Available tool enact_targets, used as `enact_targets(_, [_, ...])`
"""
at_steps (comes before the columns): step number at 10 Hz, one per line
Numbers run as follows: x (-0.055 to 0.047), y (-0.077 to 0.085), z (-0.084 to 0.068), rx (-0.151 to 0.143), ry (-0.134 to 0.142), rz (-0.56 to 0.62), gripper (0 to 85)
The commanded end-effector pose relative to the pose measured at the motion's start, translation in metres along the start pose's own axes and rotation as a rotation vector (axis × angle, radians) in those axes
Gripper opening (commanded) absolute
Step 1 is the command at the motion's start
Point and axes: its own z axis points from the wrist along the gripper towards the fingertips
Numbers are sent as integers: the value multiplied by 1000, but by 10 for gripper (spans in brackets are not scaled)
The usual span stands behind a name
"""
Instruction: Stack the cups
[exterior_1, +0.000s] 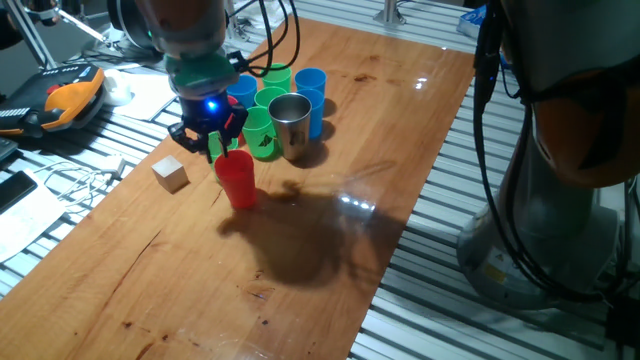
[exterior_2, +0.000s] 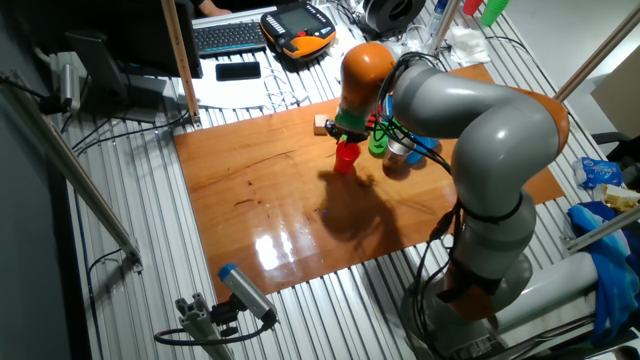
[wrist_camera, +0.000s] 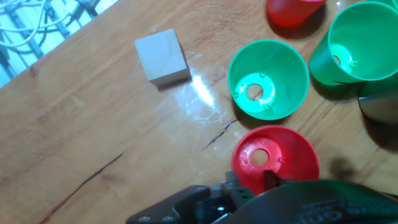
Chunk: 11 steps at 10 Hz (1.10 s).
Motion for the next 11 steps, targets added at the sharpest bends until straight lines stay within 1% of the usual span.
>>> enact_targets(1, [-1, 1, 4, -7, -5, 5, 340])
enact_targets(4, [-4, 4, 20, -24, -24, 18, 340])
enact_targets(5, [-5, 5, 23, -32, -28, 22, 340])
enact_targets(7, [-6, 6, 30, -39, -29, 24, 340])
enact_targets(8, [-7, 6, 34, -33, -31, 26, 340])
enact_targets(9, [-7, 6, 37, -7, -31, 26, 340])
enact_targets(11, [-8, 6, 44, 22, -25, 26, 340])
